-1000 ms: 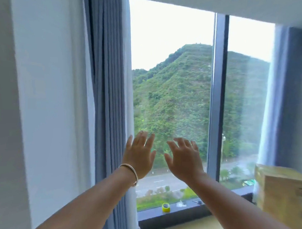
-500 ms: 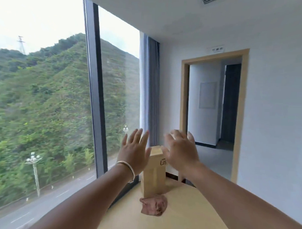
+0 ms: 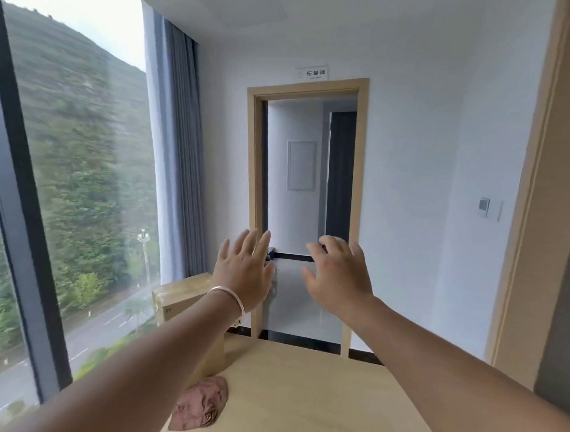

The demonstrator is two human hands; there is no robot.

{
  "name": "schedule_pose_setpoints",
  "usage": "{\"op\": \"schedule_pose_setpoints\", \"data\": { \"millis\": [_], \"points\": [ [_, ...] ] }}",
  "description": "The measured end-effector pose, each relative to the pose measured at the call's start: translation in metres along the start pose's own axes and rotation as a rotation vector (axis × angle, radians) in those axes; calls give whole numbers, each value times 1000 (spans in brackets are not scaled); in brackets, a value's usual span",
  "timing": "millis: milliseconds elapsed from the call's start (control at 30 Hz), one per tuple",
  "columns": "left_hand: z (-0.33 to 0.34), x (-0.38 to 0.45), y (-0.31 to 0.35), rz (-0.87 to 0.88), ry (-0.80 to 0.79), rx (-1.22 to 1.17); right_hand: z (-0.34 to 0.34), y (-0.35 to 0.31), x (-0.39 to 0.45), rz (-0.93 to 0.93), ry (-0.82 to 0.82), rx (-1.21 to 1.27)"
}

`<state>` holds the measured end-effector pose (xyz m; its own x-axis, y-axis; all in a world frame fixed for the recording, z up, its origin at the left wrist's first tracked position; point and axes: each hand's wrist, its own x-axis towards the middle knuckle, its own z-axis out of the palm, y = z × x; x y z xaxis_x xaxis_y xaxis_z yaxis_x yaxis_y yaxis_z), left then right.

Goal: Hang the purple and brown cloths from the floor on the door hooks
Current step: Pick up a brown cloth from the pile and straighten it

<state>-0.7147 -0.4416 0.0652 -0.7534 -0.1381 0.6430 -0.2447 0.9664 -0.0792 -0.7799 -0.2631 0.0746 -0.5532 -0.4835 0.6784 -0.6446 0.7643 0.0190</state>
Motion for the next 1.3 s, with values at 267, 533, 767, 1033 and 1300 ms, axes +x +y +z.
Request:
{"op": "schedule_pose_setpoints", "data": {
  "millis": [267, 533, 767, 1033, 1300],
  "points": [
    [110, 125, -13, 84, 3, -39, 94, 52, 111, 62, -25, -84],
    [212, 230, -29, 109, -21, -58, 182, 97, 194, 101, -51, -99],
    [290, 314, -19, 148, -11, -67, 258, 151, 264, 104, -57, -104],
    [387, 431, -16, 80, -16, -7, 361, 229, 368, 49, -73, -74],
    [469, 520, -26, 12, -24, 31, 458, 276, 460, -26, -109, -34]
  ]
}}
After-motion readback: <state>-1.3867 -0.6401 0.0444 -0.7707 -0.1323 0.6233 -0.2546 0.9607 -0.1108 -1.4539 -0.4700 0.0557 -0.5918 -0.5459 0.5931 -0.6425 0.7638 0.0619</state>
